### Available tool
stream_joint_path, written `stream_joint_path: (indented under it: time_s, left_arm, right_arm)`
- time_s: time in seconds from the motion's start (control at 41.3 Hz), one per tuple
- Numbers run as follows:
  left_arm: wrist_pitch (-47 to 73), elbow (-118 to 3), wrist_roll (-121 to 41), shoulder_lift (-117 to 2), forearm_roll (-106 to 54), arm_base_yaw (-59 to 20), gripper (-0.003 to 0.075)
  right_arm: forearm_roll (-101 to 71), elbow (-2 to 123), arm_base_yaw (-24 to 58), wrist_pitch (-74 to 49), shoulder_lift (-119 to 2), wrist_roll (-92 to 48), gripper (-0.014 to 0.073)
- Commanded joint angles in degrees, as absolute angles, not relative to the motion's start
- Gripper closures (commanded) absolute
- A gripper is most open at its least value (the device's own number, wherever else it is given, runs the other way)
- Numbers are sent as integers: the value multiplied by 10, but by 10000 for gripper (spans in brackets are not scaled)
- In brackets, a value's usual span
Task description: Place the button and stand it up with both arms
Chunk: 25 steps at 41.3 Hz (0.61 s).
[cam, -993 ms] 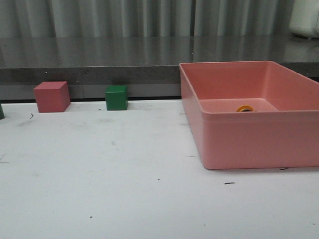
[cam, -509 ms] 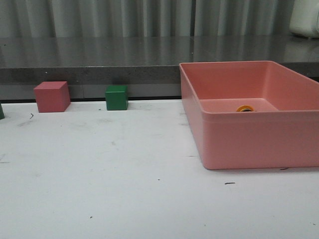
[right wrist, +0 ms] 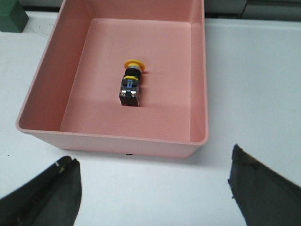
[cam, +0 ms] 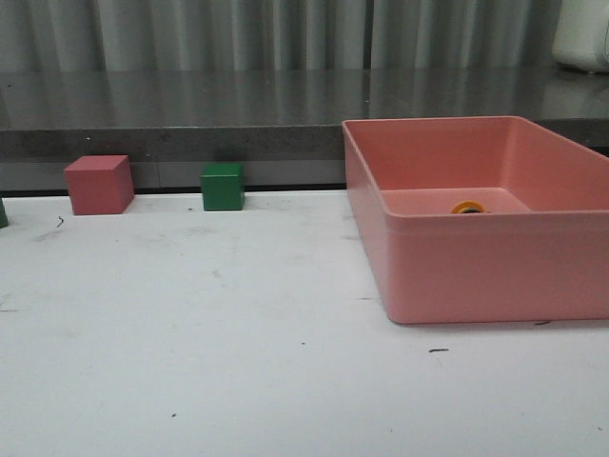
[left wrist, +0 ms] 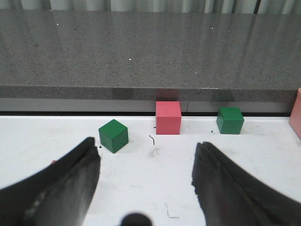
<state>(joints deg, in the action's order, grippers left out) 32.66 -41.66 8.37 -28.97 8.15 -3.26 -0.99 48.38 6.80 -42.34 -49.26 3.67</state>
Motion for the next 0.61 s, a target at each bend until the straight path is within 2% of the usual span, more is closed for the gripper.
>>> stream_joint_path:
  time_s: [0.0,0.218,0.581]
  left_arm:
    - [284,-435,83,-297,84,-33,303]
    - [284,-435,83,-297,84,-33,303]
    - [284,-435,83,-297,84,-33,303]
  right_arm:
    - [-15,539,88,-410,-555,30,-61]
    - [-5,625,151,-422,-681,30,-61]
    - [25,796,155,-524,-901,56,-61]
